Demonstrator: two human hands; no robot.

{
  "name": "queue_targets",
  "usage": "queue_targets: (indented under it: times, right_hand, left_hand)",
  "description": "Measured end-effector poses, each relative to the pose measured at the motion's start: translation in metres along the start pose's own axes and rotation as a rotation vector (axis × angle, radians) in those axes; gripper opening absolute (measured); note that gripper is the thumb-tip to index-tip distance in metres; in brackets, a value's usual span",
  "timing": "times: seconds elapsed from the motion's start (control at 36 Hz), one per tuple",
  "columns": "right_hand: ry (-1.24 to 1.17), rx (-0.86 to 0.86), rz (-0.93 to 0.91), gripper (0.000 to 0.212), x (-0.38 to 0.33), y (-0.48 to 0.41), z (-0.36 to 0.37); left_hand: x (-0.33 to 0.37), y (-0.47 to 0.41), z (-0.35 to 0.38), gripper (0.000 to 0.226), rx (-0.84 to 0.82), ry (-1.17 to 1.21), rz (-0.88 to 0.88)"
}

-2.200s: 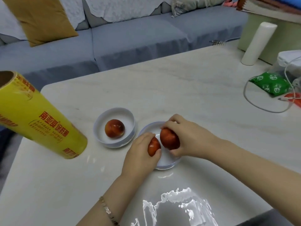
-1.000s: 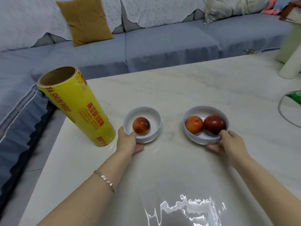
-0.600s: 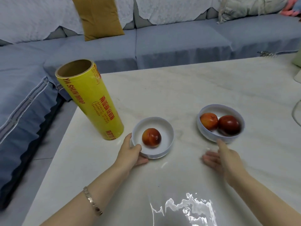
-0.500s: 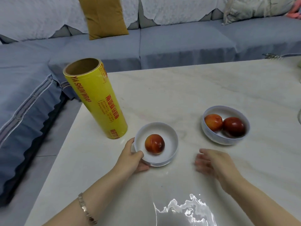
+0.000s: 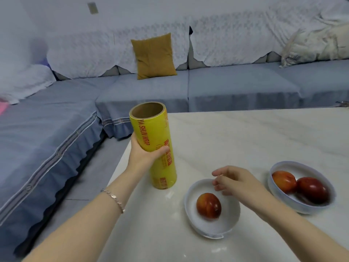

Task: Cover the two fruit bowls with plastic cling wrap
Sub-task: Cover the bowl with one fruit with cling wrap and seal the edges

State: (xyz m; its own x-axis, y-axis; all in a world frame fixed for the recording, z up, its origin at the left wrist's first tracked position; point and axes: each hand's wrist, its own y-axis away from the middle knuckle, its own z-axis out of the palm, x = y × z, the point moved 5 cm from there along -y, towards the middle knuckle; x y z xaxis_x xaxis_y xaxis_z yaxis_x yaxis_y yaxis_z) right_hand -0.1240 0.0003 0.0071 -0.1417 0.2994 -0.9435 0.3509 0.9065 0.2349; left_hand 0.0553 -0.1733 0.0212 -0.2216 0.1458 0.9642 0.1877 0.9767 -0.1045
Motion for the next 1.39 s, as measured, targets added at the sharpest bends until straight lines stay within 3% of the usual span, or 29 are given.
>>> queue_targets:
  times: [0.22,0.36,0.5,0.56,0.67,0.75,0.86,1.0,1.14,1.39]
  right_hand:
    - [0.048,-0.007,-0.193,0.015,-0.035,0.004,0.015]
    - [0.035,0.038,-0.392,0.018,-0.059,0.005,0.031]
    - [-0.039,0.106,-0.481,0.046,-0.081,0.008,0.045]
    - [-0.064,0.108,-0.501,0.045,-0.085,0.008,0.048]
    - [-0.072,0.204,-0.475,0.034,-0.071,0.009,0.044]
    - [-0.072,0.291,-0.410,0.027,-0.055,0.011,0.034]
    - [-0.057,0.326,-0.377,0.012,-0.043,0.015,0.019]
    - [-0.009,0.318,-0.388,0.019,-0.036,0.018,0.012]
    - [-0.049,0.258,-0.375,0.021,-0.029,0.018,0.013]
    - [-0.384,0.098,-0.263,0.023,-0.028,0.034,0.029]
  left_hand:
    - [0.010,0.009,-0.019,0.075,0.077,0.130,0.021]
    - [0.033,0.038,-0.039,0.084,-0.148,0.284,-0.113]
    - [0.024,0.061,-0.038,0.144,-0.392,0.132,-0.268]
    - [0.019,0.067,-0.031,0.134,-0.404,0.172,-0.265]
    - [0.011,0.096,-0.014,0.088,-0.491,0.136,-0.287]
    - [0.010,0.103,-0.002,0.077,-0.481,0.110,-0.279]
    - [0.008,0.110,0.008,0.077,-0.472,0.083,-0.240]
    - [0.008,0.118,0.013,0.075,-0.420,0.048,-0.190]
    - [0.003,0.123,0.013,0.094,-0.418,-0.009,-0.154]
    - [0.000,0.126,0.010,0.107,-0.346,-0.148,-0.109]
